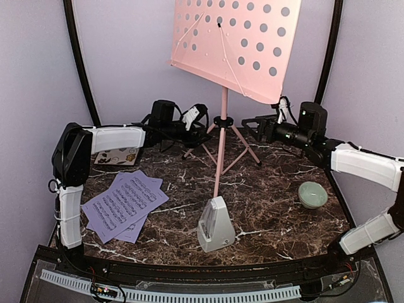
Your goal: Set up the instrument practice props
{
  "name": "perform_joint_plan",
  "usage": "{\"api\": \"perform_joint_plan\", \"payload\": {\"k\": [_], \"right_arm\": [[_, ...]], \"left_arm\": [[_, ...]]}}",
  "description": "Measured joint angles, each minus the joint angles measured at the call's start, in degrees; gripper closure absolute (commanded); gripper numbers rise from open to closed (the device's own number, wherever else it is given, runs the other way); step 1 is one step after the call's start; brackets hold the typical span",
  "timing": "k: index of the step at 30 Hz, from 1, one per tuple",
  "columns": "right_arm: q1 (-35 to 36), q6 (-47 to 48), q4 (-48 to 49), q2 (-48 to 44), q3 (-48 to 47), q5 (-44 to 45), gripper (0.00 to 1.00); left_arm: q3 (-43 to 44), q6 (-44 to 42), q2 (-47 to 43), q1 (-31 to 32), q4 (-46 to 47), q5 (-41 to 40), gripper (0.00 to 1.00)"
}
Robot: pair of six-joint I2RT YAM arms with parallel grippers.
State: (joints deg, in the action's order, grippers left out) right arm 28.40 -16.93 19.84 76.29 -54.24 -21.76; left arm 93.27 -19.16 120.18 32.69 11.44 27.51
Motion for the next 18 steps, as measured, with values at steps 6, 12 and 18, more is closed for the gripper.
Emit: {"api": "perform_joint_plan", "payload": {"k": [6, 12, 18], "right_arm": [[-1.6, 1.1, -4.5, 2.8, 1.2, 4.1, 0.37], [-1.9, 3.3, -7.1, 9.5, 0.0, 6.0, 0.45], [-2.0, 5.8, -9.8, 14.5, -2.2, 6.6, 0.53]], "left_arm": [[0.6, -1.2, 0.1, 0.0, -2.6, -0.1, 0.52], [0.5, -0.7, 0.1, 0.2, -2.9, -1.1, 0.54], [0.4, 1.0, 0.1, 0.3, -2.8, -1.6, 0.53]]}}
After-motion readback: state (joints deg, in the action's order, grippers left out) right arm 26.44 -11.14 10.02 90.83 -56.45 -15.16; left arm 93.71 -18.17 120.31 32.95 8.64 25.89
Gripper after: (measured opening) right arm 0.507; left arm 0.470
